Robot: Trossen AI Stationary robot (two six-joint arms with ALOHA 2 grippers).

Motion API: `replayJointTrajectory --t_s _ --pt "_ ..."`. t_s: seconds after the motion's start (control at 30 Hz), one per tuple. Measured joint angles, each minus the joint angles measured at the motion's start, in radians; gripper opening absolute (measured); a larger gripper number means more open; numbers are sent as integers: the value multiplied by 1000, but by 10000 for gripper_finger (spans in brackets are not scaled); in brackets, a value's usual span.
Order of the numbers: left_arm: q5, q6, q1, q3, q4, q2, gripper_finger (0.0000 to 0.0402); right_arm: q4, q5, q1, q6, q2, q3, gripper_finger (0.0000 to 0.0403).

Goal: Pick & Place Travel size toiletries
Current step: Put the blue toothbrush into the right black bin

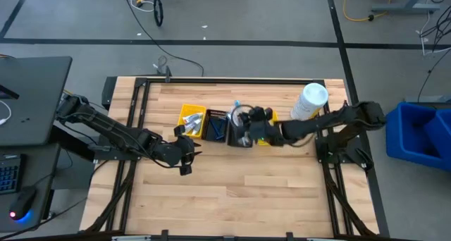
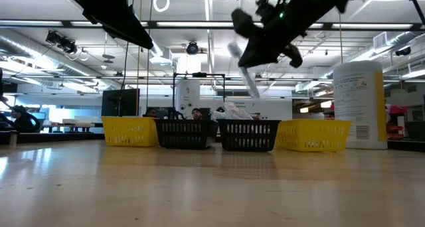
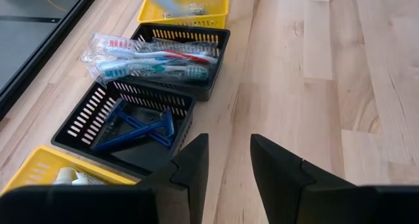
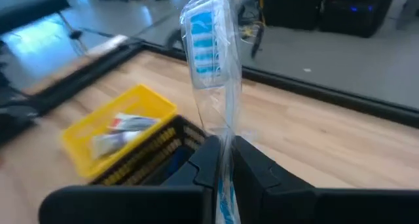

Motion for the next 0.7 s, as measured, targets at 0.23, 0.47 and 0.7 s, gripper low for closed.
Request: replayJointTrajectory --t_s 0.23,0.47,0.7 --pt "0 0 0 0 0 0 121 8 -127 -94 -3 87 -23 32" --pt "0 0 0 0 -1 0 121 10 -135 -107 40 122 -28 35" --pt "0 -1 0 0 -2 0 121 -36 -167 -107 125 122 -28 79"
